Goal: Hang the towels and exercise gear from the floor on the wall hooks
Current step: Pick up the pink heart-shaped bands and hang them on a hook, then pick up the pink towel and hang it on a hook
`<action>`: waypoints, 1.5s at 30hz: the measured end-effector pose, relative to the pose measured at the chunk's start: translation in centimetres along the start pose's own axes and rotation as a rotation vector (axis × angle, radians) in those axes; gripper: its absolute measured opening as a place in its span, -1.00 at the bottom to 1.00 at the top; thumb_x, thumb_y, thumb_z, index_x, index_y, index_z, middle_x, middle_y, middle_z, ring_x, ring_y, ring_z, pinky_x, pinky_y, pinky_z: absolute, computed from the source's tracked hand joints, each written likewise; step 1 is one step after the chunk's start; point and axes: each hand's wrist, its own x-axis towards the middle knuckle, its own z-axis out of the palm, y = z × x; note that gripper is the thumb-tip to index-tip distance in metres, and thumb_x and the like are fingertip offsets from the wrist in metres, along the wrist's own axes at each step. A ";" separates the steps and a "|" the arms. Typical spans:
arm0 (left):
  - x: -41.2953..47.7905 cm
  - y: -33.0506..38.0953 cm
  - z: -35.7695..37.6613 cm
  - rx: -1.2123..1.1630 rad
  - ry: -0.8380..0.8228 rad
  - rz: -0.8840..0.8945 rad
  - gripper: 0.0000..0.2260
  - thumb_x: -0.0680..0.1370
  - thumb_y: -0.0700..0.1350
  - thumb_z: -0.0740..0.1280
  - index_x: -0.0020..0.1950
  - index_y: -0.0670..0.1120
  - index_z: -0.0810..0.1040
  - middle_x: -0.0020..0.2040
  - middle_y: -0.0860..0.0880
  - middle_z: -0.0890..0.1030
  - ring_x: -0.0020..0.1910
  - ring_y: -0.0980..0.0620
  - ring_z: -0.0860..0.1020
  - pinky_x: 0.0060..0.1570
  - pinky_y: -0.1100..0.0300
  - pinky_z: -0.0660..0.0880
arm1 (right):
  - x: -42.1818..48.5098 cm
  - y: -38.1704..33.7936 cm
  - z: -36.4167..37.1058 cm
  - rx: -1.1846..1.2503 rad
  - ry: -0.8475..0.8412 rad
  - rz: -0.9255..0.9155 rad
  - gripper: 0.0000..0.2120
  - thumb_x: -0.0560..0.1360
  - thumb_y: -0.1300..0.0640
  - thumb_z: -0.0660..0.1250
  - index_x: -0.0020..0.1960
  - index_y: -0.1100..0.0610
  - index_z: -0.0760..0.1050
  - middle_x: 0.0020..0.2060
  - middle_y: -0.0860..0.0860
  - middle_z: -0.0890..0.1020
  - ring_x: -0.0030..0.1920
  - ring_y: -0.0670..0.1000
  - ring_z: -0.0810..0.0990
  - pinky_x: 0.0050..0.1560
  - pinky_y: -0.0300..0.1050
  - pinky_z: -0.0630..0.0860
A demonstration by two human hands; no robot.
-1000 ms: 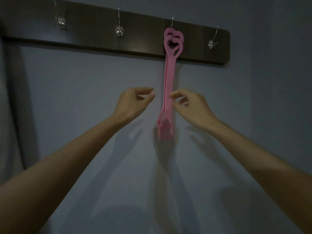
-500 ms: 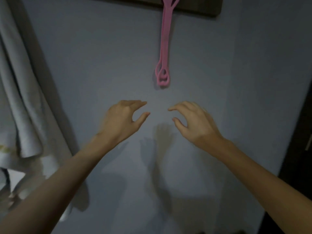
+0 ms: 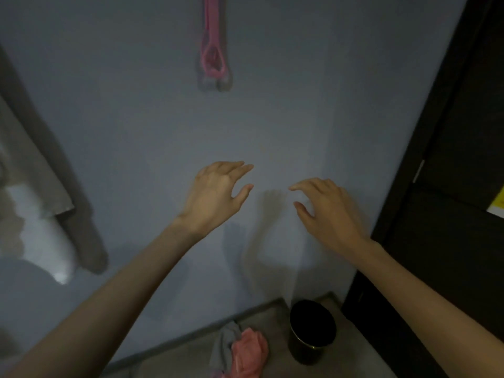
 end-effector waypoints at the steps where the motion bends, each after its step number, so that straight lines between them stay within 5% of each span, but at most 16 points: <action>1: -0.5 1.3 0.7 -0.011 -0.005 -0.003 -0.62 0.54 0.07 0.26 0.33 0.01 0.49 0.29 -0.03 0.55 0.26 -0.06 0.51 0.24 0.01 0.41 | -1.4 1.0 -0.2 0.001 -0.020 0.014 -0.75 0.49 0.11 0.30 0.16 0.01 0.49 0.10 -0.01 0.59 0.09 0.10 0.55 0.07 0.09 0.49; 10: -7.5 12.3 7.6 -0.053 -0.089 -0.046 -0.64 0.54 0.06 0.26 0.31 0.00 0.51 0.24 -0.02 0.59 0.20 -0.07 0.55 0.18 -0.01 0.48 | -13.9 8.2 -1.3 0.068 -0.216 0.088 -0.72 0.49 0.14 0.30 0.20 0.03 0.47 0.14 0.00 0.57 0.14 0.09 0.52 0.10 0.09 0.48; 18: -15.8 14.0 12.9 -0.095 -0.333 -0.186 -0.63 0.54 0.06 0.23 0.33 0.02 0.49 0.26 -0.02 0.57 0.22 -0.11 0.52 0.17 0.00 0.46 | -22.3 10.6 3.3 0.256 -0.416 0.255 -0.76 0.52 0.08 0.28 0.17 0.04 0.50 0.11 -0.02 0.58 0.14 0.05 0.51 0.11 0.01 0.49; 29: -24.9 7.2 25.0 -0.153 -0.726 -0.457 -0.64 0.54 0.03 0.28 0.33 0.03 0.47 0.27 -0.04 0.57 0.17 -0.11 0.55 0.14 0.04 0.48 | -28.0 11.6 20.0 0.421 -0.793 0.520 -0.73 0.41 0.16 0.33 0.11 0.15 0.56 0.09 0.15 0.58 0.11 0.19 0.55 0.13 0.03 0.47; 40: -34.6 0.6 37.9 -0.230 -0.864 -0.709 -0.67 0.52 0.03 0.30 0.28 0.08 0.51 0.11 -0.07 0.64 -0.10 -0.07 0.61 -0.11 0.09 0.56 | -31.4 12.4 37.2 0.500 -1.025 0.728 -0.78 0.50 0.26 0.26 0.13 0.22 0.52 0.10 0.21 0.61 0.10 0.21 0.57 0.09 0.01 0.49; 45: -41.6 -1.6 46.4 -0.256 -0.921 -0.844 -0.64 0.53 0.05 0.30 0.32 0.05 0.47 0.16 -0.07 0.62 -0.02 -0.08 0.61 -0.01 0.05 0.57 | -36.0 13.5 47.1 0.502 -1.054 0.698 -0.79 0.50 0.22 0.28 0.13 0.17 0.50 0.06 0.15 0.62 0.06 0.14 0.58 0.01 -0.08 0.47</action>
